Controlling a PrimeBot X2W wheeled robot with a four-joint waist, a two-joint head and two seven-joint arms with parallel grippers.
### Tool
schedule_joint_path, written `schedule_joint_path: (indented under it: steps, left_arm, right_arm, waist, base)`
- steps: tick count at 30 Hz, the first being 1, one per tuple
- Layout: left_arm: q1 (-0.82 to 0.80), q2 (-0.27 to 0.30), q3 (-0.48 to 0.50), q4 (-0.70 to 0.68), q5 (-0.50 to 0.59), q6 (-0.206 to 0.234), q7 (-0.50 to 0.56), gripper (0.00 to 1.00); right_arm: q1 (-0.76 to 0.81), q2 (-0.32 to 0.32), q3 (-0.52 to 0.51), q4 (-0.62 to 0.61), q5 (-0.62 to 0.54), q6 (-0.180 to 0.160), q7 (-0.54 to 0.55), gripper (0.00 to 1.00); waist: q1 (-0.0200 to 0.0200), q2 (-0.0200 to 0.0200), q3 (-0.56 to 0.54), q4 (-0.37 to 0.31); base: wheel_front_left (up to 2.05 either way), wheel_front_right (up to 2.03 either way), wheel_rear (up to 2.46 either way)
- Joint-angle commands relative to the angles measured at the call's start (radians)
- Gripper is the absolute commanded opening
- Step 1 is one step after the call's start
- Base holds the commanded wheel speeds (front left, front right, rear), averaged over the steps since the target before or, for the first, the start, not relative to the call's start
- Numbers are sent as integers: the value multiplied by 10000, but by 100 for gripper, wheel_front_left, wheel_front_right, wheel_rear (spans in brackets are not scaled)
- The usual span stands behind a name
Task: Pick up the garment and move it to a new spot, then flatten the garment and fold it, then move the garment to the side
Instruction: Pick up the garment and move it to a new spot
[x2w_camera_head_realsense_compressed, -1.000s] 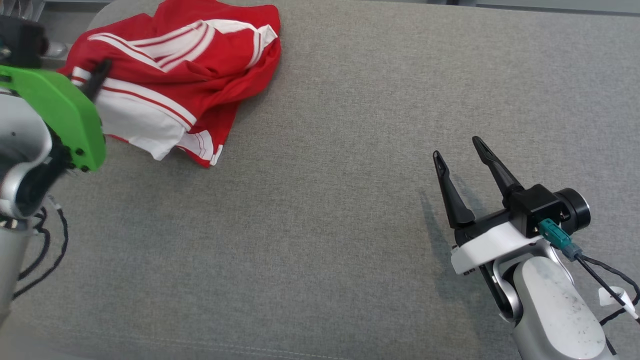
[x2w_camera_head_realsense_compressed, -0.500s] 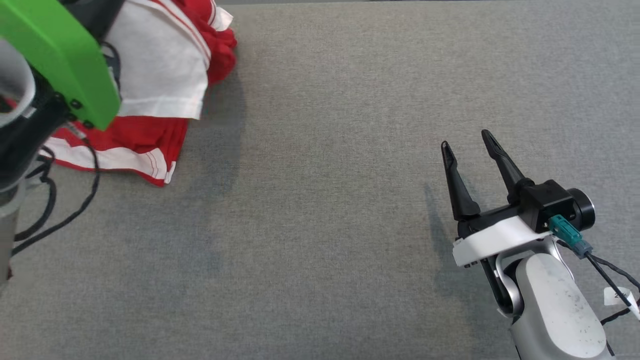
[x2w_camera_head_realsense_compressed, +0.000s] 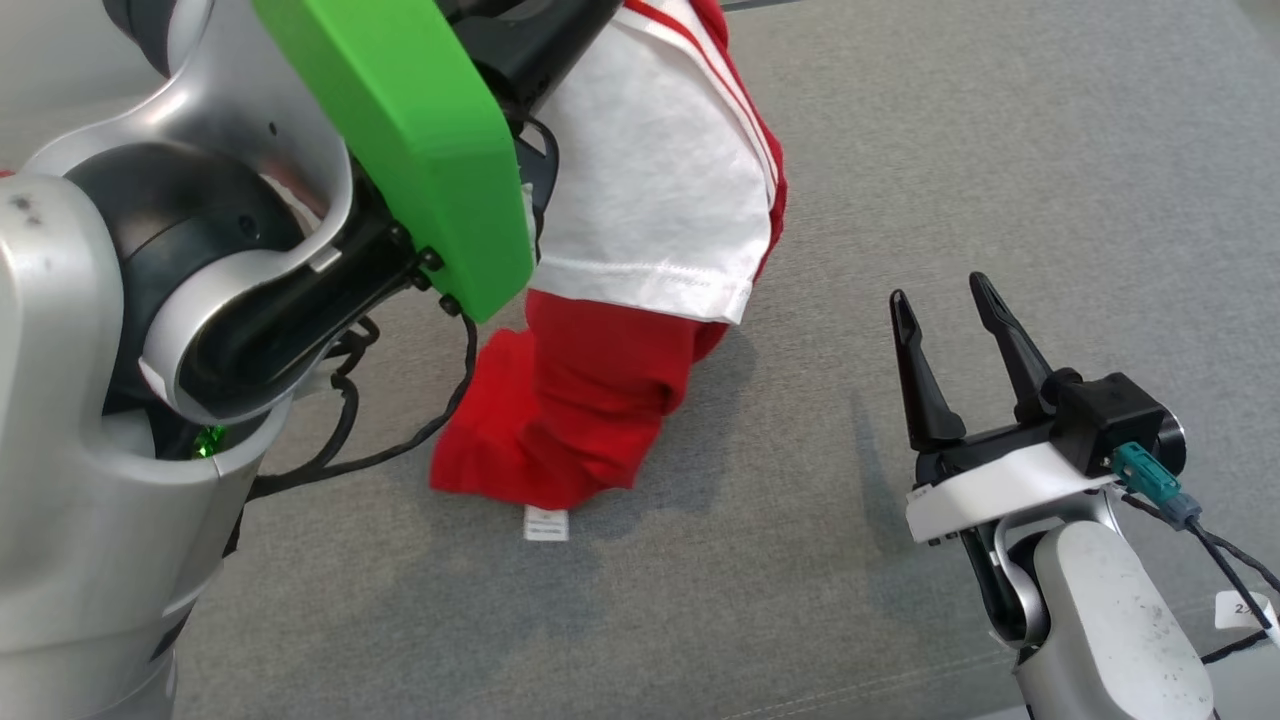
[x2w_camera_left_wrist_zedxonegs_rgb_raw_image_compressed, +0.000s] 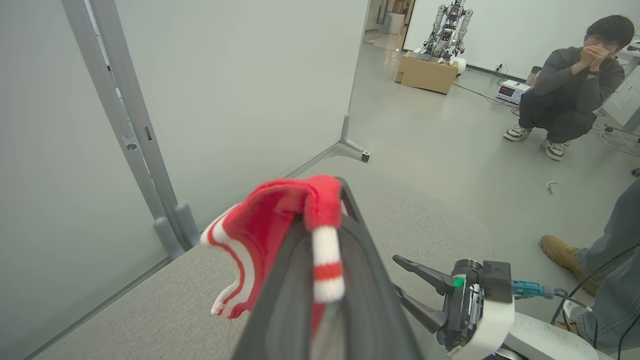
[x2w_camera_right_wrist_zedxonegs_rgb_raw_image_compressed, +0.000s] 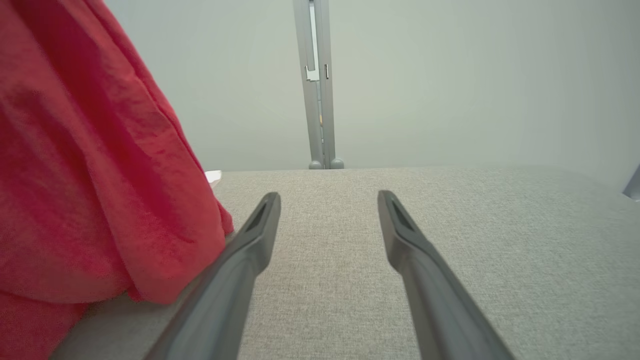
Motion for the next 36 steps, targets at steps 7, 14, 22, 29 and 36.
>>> schedule_joint_path:
  steps: [7,14,22,29,36]
  left_arm:
    - [431,-59,-82,979,526,303,-535,0]
    - [1532,-496,-755,3575,1415,-146,-2377,0]
    - [1696,-1347,-1333,6614,2719,-947,-5888,39]
    - [1712,-2209,-1623,7845,2324,-1157,-6757,100]
    - [2446,-1985,-2011,7169,2542,-864,-6629,100]
  right_arm:
    - [141,1,-31,-133,435,1,-32,100]
    - [-36,3,215,-204,803,1,-32,100]
    - [-64,-1,431,-115,731,1,-32,100]
    - [201,-4,270,-42,382,1,-32,100]
    - [447,-10,40,-19,22,1,-32,100]
  waist:
    - [0,0,312,-1760]
    - [0,0,809,-2479]
    - [0,0,915,-2789]
    - [0,0,669,-2179]
    - [0,0,253,-1480]
  base:
    - [0,0,0]
    - [0,0,0]
    - [0,0,0]
    - [0,0,0]
    - [0,0,0]
